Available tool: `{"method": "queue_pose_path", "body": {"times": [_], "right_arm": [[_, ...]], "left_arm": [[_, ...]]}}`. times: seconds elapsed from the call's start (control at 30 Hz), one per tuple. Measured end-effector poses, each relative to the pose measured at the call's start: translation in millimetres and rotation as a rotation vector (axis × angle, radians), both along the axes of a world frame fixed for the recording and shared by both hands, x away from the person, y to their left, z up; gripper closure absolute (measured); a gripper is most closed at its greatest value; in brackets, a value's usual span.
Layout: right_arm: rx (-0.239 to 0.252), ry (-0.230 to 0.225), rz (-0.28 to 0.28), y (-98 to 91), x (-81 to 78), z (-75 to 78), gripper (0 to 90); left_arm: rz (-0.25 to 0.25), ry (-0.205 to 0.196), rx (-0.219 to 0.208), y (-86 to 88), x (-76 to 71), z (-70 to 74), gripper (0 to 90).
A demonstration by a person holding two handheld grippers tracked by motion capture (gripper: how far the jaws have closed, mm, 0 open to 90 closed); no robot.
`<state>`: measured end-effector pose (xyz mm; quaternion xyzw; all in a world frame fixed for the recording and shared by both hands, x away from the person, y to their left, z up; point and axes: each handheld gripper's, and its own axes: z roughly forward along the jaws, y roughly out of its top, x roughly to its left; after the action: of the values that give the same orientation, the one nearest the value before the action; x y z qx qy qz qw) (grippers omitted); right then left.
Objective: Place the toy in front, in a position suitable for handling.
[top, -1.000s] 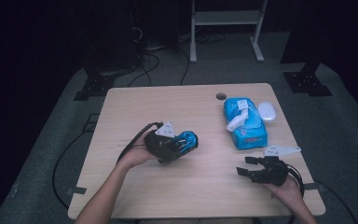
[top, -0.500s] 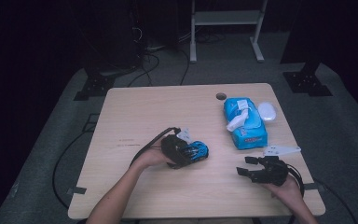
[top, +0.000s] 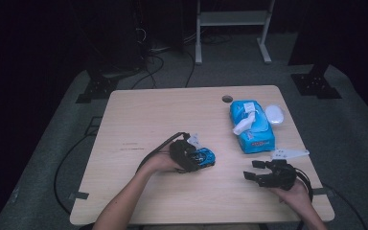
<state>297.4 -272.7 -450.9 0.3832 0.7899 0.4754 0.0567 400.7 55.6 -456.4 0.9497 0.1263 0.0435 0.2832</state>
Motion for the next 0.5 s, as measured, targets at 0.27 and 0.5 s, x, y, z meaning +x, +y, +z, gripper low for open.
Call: {"method": "queue_pose_path", "body": {"times": [0.27,0.5], "right_arm": [[-0.005,0.008,-0.017,-2.3,2.4,0.1,32.5],[-0.028,-0.014,-0.027,-3.0,9.7,10.9,32.5]], "left_arm": [[0.037,-0.035,-0.119,15.5,-10.4,12.3,14.5],[0.077,-0.096,-0.227,32.0,-30.8,20.7,8.8]]}}
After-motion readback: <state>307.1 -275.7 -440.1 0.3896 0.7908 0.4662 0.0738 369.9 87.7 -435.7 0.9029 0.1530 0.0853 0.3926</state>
